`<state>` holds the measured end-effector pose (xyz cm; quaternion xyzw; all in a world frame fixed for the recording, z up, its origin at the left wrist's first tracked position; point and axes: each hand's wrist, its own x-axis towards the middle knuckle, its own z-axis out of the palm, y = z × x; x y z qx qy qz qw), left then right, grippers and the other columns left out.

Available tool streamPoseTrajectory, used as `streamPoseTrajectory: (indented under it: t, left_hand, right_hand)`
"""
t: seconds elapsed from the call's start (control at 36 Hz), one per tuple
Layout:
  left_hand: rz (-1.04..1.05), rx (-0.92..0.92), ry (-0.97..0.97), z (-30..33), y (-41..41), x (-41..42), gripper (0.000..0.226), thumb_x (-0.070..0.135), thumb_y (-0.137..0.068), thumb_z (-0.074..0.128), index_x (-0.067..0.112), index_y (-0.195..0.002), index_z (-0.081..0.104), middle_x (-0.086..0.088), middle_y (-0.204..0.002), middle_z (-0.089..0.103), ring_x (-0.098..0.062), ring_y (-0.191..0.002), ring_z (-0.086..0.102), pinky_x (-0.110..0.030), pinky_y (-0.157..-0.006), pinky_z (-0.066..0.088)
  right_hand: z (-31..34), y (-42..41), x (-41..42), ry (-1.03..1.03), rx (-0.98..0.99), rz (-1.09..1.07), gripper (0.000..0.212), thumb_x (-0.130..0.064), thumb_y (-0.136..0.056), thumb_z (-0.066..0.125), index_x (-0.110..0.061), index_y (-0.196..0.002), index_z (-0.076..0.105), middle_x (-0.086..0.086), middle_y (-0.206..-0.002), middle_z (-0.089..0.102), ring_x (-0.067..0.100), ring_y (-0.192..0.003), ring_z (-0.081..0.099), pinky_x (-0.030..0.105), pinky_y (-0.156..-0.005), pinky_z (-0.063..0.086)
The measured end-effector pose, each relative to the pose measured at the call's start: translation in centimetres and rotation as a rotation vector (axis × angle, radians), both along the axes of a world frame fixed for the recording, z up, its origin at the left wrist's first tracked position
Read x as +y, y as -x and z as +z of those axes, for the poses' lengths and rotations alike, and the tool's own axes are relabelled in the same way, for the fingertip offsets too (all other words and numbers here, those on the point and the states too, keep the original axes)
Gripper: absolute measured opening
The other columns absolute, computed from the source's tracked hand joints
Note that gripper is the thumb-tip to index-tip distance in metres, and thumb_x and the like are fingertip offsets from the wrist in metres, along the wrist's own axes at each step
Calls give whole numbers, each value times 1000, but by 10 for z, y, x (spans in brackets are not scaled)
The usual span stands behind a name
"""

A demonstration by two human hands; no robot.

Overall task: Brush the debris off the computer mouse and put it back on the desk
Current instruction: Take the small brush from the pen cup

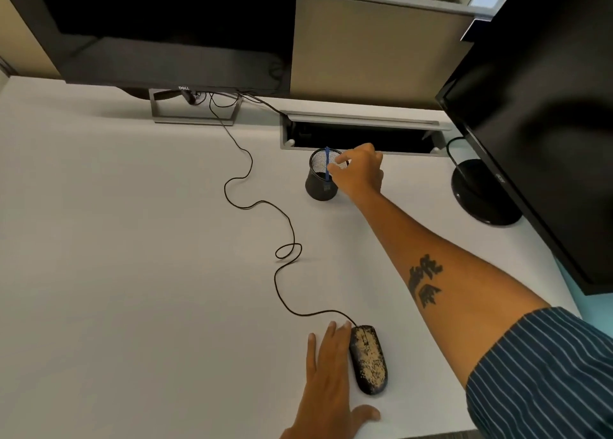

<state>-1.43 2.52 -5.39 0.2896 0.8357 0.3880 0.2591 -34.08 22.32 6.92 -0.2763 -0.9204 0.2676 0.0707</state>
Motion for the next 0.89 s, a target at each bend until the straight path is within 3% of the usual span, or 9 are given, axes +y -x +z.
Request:
streamPoseTrajectory:
  t: [0.08,0.14,0.19,0.33,0.42,0.47,0.56,0.67,0.89]
  left_hand:
    - [21,12,-53,2,0,1,142,97,-81,68,20,-177,-2,10,-188,-3,-27,-178,-10,-42,-137,-27]
    - [22,64,-53,1,-1,2,143,96,-80,70,11,-180,12,-2,-187,19,-37,-176,10,-42,-138,-15]
    - [62,121,-68,-1,-2,3,145,98,-79,69,8,-177,12,-6,-183,33,-32,-175,18,-41,-138,-6]
    - [70,193,-122,-5,-3,3,145,101,-83,62,21,-181,-10,-3,-183,32,-24,-173,13,-41,-140,-11]
    - [58,224,-32,-3,0,3,137,104,-86,48,10,-179,10,-6,-181,36,-33,-171,25,-44,-139,1]
    - [89,212,-39,-2,-2,3,134,102,-88,49,10,-177,11,-10,-183,34,-40,-173,25,-45,-138,0]
    - [117,146,-71,0,-4,2,139,95,-82,64,15,-178,4,-11,-185,24,-33,-176,10,-44,-138,-11]
    - [103,164,-17,3,-1,2,138,99,-85,59,-5,-173,34,-14,-182,32,-28,-170,12,-48,-136,-4]
    - [75,165,-27,3,-1,3,133,90,-86,67,-6,-172,34,-16,-182,34,-33,-172,14,-53,-138,-4]
  right_hand:
    - [-8,11,-1,-26,-37,-11,24,-33,-95,88,-14,-110,86,7,-140,62,29,-138,53,49,-105,56]
    - [-13,17,-2,-47,-61,-3,26,-36,-95,87,-14,-110,86,5,-141,63,27,-140,51,46,-105,55]
    - [-18,22,-2,-51,-74,-9,31,-38,-96,86,-14,-115,85,4,-143,63,25,-141,51,41,-103,53]
    - [-24,30,-2,-40,-74,-39,34,-38,-95,87,-13,-119,84,4,-144,65,24,-141,54,39,-103,53]
    - [-26,31,-3,-39,-66,-41,26,-36,-95,88,-15,-111,87,4,-140,68,26,-137,55,42,-103,53]
    - [-26,31,-4,-45,-65,-46,26,-37,-95,87,-14,-108,88,5,-137,70,26,-135,56,41,-100,53]
    - [-26,28,-3,-37,-42,-36,25,-36,-95,88,-13,-104,88,4,-136,70,25,-136,55,41,-99,54]
    - [-19,22,0,-13,58,-8,20,-32,-95,87,-13,-100,89,3,-128,73,25,-133,56,46,-100,58]
    - [21,1,13,71,276,-22,18,-28,-94,88,-10,-98,88,5,-137,72,25,-140,53,39,-103,53]
